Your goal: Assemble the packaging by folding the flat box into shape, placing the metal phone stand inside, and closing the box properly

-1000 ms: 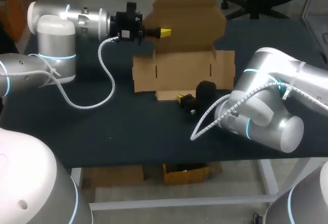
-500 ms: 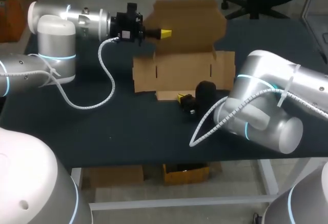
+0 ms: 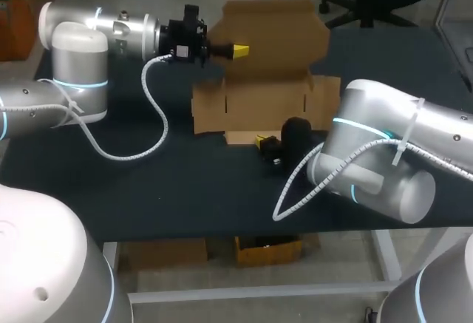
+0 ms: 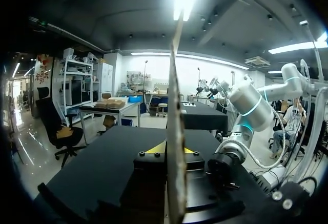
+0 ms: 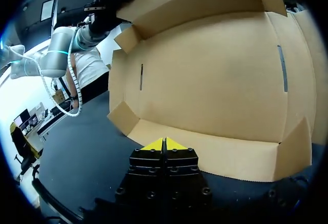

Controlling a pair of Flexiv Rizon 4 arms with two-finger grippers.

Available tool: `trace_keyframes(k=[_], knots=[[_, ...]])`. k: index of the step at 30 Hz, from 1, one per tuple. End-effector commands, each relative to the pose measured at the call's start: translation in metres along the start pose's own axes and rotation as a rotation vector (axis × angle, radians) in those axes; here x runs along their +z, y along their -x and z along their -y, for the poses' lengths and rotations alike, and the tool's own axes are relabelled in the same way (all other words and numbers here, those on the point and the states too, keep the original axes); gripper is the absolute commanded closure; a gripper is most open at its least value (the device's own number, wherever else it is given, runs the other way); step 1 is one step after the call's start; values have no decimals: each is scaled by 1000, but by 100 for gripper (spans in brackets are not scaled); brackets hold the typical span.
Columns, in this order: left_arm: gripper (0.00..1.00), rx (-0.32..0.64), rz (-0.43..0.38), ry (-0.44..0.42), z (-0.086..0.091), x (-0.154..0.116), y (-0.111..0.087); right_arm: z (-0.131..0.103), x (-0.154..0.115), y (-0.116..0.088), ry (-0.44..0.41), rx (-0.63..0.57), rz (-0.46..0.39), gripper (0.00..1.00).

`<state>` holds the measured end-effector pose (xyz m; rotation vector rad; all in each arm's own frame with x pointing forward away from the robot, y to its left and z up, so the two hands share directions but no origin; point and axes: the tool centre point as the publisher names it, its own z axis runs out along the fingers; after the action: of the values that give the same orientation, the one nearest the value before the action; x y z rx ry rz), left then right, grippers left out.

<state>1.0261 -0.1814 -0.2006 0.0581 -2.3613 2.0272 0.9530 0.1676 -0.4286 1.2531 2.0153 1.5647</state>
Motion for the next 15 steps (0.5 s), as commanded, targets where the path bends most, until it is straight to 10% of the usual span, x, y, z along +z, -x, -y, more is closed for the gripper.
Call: trace_keyframes(k=[1,15], knots=[[100,-14,10,-8,0,-1,-14,4,6,-1,4,-1,12,100],[100,-52,-8,-19,-1,1,-35,4,6,-1,4,-1,12,100]])
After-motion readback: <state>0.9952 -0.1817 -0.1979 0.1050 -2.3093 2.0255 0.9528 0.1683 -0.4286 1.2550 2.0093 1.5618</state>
